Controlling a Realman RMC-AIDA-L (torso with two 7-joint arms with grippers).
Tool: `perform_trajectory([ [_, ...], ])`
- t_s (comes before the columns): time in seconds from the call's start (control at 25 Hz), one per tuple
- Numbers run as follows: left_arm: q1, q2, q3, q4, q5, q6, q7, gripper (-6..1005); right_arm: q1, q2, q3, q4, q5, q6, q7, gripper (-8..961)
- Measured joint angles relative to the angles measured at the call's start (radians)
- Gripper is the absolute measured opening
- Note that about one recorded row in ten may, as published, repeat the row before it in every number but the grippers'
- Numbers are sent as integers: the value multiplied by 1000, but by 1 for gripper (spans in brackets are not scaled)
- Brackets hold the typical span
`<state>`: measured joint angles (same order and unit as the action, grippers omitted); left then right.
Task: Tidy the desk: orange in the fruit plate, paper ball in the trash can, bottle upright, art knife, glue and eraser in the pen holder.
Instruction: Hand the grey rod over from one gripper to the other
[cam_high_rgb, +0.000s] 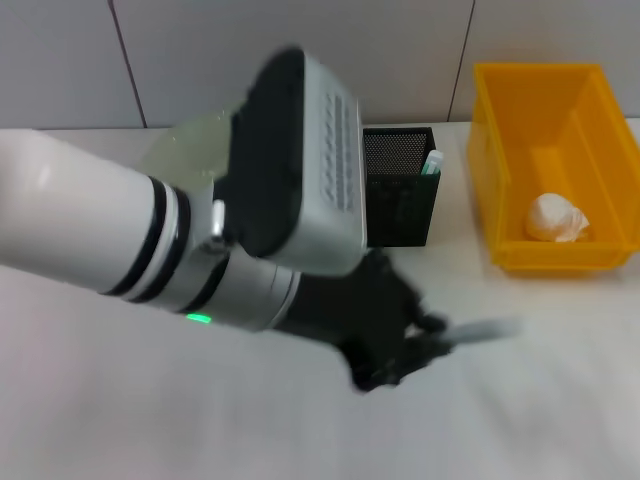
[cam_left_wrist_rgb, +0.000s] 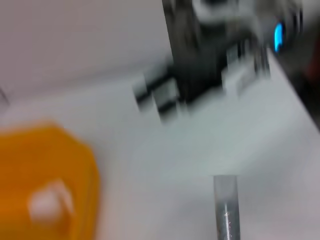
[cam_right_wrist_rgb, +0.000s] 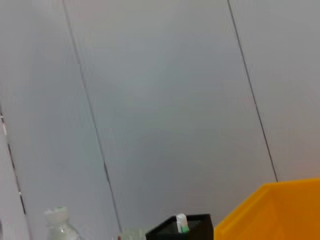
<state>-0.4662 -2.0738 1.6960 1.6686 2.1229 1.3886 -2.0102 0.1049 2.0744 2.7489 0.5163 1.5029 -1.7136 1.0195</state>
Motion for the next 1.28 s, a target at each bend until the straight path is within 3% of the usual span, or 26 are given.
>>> perform_trajectory([
  [0.28, 55, 0, -8, -8, -316, -227, 201, 140, 3, 3, -4, -52, -2, 22, -61, 586],
  [0.4, 57, 0, -3, -26, -350, -260, 230, 140, 6, 3, -4, -64, -3, 37, -65, 586],
  [0.44, 54, -2, 14, -94, -474, -363, 329, 140, 8, 3, -5, -69, -4, 47, -69, 586],
  [0.48, 54, -2, 14, -94, -474, -363, 329, 140, 9, 3, -5, -74, -6, 56, -74, 586],
  [0.52, 39, -4, 31, -176, -597, -445, 431, 140, 13, 3, -6, -86, -12, 65, -91, 586],
  [0.6, 30, -4, 39, -215, -654, -472, 483, 141, 15, 3, -7, -92, -15, 67, -99, 586],
  [0.72, -16, -6, 97, -419, -1010, -566, 827, 141, 22, 3, -10, -100, -20, 78, -107, 586],
  [0.8, -16, -6, 97, -419, -1010, -566, 827, 141, 27, 3, -11, -107, -27, 86, -109, 586],
  [0.84, -61, -6, 137, -567, -1296, -587, 1076, 141, 29, 3, -11, -114, -30, 89, -114, 586],
  [0.88, -61, -6, 137, -567, -1296, -587, 1076, 141, 30, 3, -11, -118, -32, 93, -119, 586],
  [0.96, -116, -6, 175, -707, -1553, -577, 1282, 141, 33, 4, -11, -123, -36, 100, -128, 586],
  [1.04, -116, -6, 175, -707, -1553, -577, 1282, 141, 37, 4, -11, -127, -43, 108, -130, 586],
  [1.08, -155, -6, 210, -794, -1738, -570, 1429, 141, 40, 4, -11, -131, -45, 110, -130, 586],
  [1.12, -170, -6, 229, -824, -1819, -569, 1496, 141, 42, 4, -11, -135, -45, 113, -132, 586],
  [1.24, -170, -6, 229, -824, -1819, -569, 1496, 139, 46, 4, -11, -138, -46, 114, -136, 586],
  [1.28, -185, -6, 249, -854, -1898, -568, 1558, 139, 48, 4, -11, -140, -46, 114, -138, 586],
])
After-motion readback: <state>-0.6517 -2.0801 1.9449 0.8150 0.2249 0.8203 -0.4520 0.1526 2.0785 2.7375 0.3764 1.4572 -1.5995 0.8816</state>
